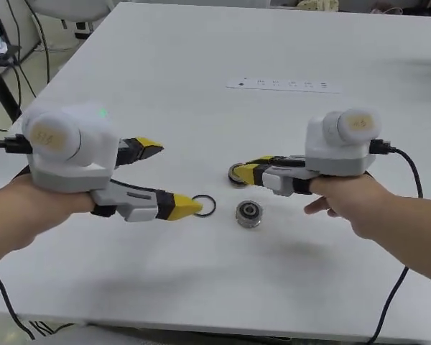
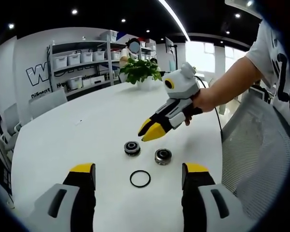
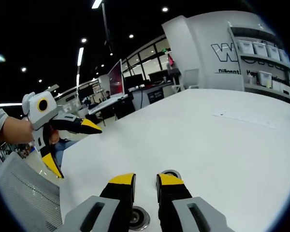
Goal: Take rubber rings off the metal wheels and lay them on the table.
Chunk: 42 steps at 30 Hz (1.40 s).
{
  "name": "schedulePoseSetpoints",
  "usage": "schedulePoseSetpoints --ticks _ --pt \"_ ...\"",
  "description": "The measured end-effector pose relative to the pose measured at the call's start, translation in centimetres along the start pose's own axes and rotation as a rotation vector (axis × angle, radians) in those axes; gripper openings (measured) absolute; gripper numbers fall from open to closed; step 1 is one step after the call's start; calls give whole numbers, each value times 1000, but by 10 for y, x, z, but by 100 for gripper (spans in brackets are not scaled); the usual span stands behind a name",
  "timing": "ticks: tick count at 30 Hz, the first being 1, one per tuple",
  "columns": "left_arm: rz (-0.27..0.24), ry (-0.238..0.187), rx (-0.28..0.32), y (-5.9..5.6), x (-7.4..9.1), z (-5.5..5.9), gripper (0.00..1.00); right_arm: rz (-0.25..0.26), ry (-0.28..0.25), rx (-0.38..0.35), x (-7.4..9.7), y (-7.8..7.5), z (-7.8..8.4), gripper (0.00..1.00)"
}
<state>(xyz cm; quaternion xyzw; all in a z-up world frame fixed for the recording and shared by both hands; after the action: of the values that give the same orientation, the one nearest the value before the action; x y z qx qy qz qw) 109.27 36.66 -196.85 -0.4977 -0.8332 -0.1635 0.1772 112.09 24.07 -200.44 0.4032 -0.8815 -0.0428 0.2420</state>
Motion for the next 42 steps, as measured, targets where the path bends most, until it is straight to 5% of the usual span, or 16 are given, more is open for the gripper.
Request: schedulePoseSetpoints --ticks 21,42 --pt "13 -4 -5 15 -31 -14 62 63 34 51 10 -27 11 23" --pt "53 35 33 15 -65 -6 50 52 66 105 7 -39 24 26"
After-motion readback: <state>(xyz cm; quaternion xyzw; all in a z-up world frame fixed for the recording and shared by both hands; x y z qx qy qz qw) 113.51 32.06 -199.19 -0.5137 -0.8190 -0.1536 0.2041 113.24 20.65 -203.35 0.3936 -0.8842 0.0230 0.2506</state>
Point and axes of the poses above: the centre of the closed fingertips' face, and the gripper's own axes: x roughly backward along the fingers, y roughly to its left, z roughly out of its underside, the point moved 3 cm from there along x, roughly backward along the fingers, and after that the axes turned 3 degrees about -z, right-handed, at the moved point
